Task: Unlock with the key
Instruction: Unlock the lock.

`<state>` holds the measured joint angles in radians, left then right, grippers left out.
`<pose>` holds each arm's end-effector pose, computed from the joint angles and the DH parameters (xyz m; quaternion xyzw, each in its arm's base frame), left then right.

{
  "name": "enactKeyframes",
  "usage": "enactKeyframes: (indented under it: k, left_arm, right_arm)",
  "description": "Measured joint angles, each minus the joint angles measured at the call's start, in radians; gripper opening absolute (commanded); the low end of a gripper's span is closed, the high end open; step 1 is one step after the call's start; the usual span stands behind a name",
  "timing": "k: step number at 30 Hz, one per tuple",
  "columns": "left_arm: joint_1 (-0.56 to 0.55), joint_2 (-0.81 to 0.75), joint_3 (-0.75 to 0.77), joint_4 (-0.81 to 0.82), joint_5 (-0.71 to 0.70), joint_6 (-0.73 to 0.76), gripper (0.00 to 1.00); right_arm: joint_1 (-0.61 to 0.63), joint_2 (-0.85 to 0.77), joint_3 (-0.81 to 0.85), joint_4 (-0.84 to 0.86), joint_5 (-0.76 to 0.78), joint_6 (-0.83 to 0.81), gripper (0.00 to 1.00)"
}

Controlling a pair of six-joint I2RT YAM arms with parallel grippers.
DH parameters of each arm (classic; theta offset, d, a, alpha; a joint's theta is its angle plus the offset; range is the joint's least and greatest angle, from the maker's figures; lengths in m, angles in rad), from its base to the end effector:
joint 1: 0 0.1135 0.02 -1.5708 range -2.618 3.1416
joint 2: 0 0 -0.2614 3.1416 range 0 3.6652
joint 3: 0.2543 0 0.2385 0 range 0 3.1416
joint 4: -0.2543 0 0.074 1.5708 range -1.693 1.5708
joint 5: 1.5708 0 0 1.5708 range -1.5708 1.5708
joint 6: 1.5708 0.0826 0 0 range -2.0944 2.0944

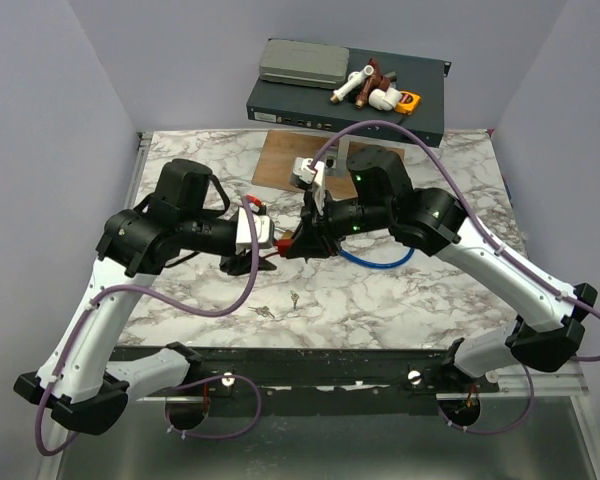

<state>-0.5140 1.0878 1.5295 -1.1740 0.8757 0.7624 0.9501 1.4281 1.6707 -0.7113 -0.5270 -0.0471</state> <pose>0.1221 -0.1418 0.4131 0.6315 0.5616 -0.3386 0.4138 0.1536 0.2863 0.4203 -0.5131 0.6572 0.4202 0.3580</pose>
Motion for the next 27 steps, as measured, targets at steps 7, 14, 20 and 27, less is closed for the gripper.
enactKeyframes:
  k: [7, 14, 20, 27]
  left_arm:
    - [-0.005, 0.049, 0.0, -0.026, 0.009, -0.003, 0.33]
    - [-0.009, 0.058, 0.002, -0.048, -0.011, 0.022, 0.0]
    - [-0.012, 0.049, -0.004, -0.073, -0.013, 0.021, 0.0]
    - [-0.018, 0.011, -0.057, -0.027, -0.018, 0.008, 0.0]
  right_arm:
    - [0.003, 0.038, 0.063, -0.039, -0.013, -0.029, 0.01]
    - [0.019, 0.068, 0.098, -0.083, -0.018, -0.057, 0.01]
    - [0.033, 0.079, 0.114, -0.103, -0.018, -0.109, 0.39]
    - [0.034, 0.072, 0.119, -0.058, 0.005, -0.077, 0.6]
